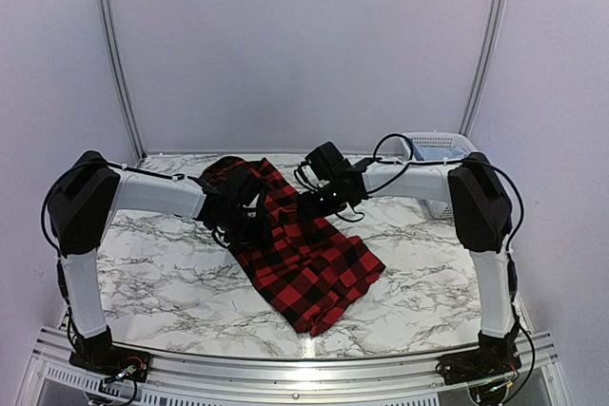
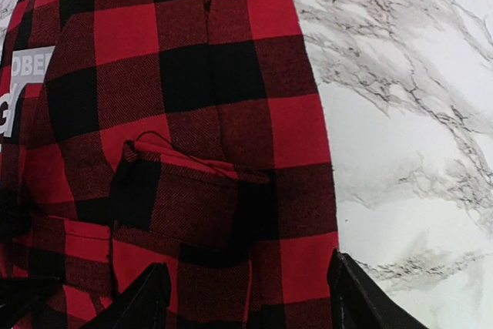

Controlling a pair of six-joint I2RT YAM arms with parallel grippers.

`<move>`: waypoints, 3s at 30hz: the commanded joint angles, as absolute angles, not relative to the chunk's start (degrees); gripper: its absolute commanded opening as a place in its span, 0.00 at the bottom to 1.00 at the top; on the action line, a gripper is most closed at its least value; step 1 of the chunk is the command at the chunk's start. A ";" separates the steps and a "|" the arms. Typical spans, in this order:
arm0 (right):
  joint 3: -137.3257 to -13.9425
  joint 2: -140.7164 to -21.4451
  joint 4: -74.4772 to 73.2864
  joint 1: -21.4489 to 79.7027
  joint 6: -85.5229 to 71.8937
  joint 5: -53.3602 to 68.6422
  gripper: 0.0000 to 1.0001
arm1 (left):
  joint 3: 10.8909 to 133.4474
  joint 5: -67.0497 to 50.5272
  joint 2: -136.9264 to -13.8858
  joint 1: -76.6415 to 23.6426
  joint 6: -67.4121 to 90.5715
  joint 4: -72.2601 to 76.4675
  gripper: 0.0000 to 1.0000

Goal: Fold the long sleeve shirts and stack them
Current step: Flatten out the square-folded shirt at the center of the board.

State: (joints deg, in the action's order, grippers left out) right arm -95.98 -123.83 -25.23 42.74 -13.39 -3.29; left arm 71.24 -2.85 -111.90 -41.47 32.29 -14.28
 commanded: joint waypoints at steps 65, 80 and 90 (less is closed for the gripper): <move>-134.30 -134.26 -30.31 17.44 -7.47 -19.84 0.19 | 72.59 14.26 -69.06 18.37 28.30 -33.03 0.07; -111.17 -116.46 -30.53 33.76 -4.86 -11.51 0.73 | 60.73 5.78 -62.68 6.06 24.86 -32.99 0.68; -85.83 -103.24 -25.85 47.47 -5.17 -4.20 0.63 | 50.02 4.68 -68.93 -16.86 38.28 -25.03 0.65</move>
State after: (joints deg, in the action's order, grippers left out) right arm -91.53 -107.42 -28.05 45.19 -4.36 -7.66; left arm 54.06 5.78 -65.95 -12.64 30.74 -29.85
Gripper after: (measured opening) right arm 0.636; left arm 0.660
